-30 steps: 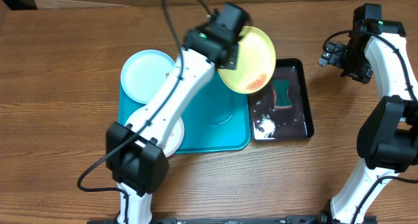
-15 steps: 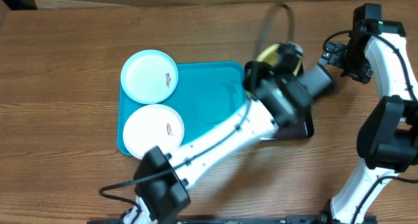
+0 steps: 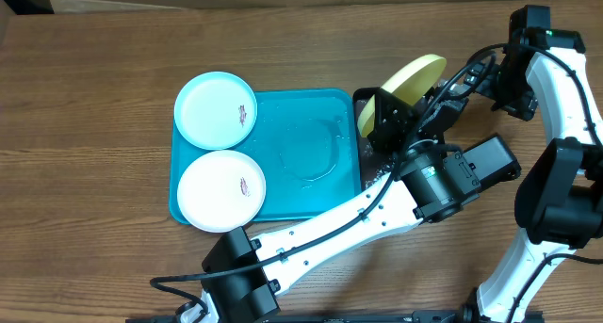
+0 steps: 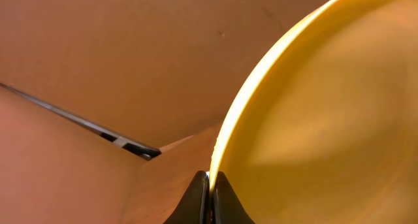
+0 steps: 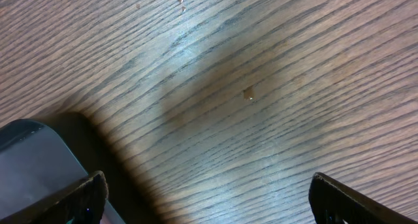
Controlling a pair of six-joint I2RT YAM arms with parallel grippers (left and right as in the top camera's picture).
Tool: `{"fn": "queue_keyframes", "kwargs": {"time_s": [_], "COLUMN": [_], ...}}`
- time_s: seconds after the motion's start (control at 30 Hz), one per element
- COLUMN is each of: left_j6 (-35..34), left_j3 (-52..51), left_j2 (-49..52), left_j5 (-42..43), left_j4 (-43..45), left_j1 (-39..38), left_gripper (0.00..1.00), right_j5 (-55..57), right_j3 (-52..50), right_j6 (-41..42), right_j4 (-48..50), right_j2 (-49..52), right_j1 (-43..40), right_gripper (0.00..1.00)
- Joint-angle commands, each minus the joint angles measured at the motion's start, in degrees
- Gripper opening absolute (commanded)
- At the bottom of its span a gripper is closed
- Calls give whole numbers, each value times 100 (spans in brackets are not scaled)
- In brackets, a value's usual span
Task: Clean dirty plates on tray and stack at the side
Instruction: 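Lift the yellow plate with the left gripper and carry it rightward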
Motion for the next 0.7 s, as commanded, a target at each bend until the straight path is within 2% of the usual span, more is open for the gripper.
{"fn": "queue_keyframes", "kwargs": {"time_s": [0.0, 0.2, 0.43, 0.67], "left_j6": [4, -2, -26, -17], "left_j3": [179, 177, 177, 177], "left_j2": [59, 59, 59, 59], "left_j5": [-315, -291, 170, 33], "left_j4": [9, 9, 9, 4], "left_j1": [22, 24, 68, 105], "left_gripper": [4, 4, 4, 4], "right_j5": [-48, -48, -48, -48], "right_j3": [48, 48, 48, 48], "right_j6": [24, 24, 24, 24], "right_j4": [20, 17, 17, 17], "right_j2": [-144, -144, -144, -144], "right_j1": [-26, -26, -26, -26], "right_gripper": [100, 100, 100, 100]}}
